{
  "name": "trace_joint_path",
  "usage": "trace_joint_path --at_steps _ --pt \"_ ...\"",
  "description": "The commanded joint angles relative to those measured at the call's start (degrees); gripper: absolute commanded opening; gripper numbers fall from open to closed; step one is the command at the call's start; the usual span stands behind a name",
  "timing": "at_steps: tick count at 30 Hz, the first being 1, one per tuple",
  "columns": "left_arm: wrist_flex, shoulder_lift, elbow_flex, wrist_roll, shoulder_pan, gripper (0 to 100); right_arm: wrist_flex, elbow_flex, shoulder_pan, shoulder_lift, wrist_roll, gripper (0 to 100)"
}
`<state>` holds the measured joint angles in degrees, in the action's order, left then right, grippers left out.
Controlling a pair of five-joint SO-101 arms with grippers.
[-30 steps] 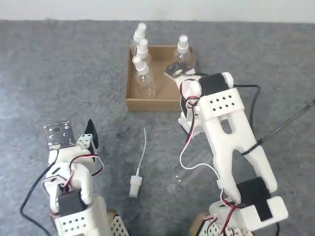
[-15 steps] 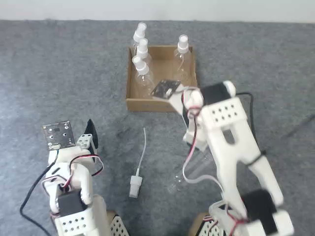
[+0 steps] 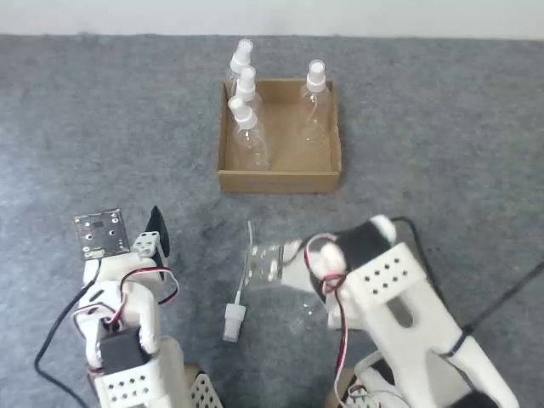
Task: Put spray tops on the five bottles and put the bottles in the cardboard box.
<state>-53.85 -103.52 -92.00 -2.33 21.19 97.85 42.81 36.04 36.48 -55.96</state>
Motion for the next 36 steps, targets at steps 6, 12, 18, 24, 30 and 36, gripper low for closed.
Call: trace_joint_path --at_steps 6,12,18,24,30,36 --pt "0.97 -0.97 0.75 -0.62 0.18 19 -15.34 10.73 3.74 2.42 -9.76 35.9" --pt "0.97 -0.97 0.75 -0.62 0.18 19 -29.93 20.04 3.38 2.33 -9.76 35.7" --pt "0.97 -0.97 0.75 -0.62 0.18 19 -36.09 23.91 1.19 2.33 -9.49 27.7" --pt "0.97 -0.97 0.75 -0.62 0.18 19 -37.58 23.56 -6.9 3.03 -3.6 16.3" --pt "0.97 -0.97 0.75 -0.62 0.18 19 -37.14 20.84 -11.65 3.03 5.27 16.2" --pt "0.97 -0.97 0.75 -0.62 0.18 19 -37.05 19.78 -11.47 2.42 11.43 19.0"
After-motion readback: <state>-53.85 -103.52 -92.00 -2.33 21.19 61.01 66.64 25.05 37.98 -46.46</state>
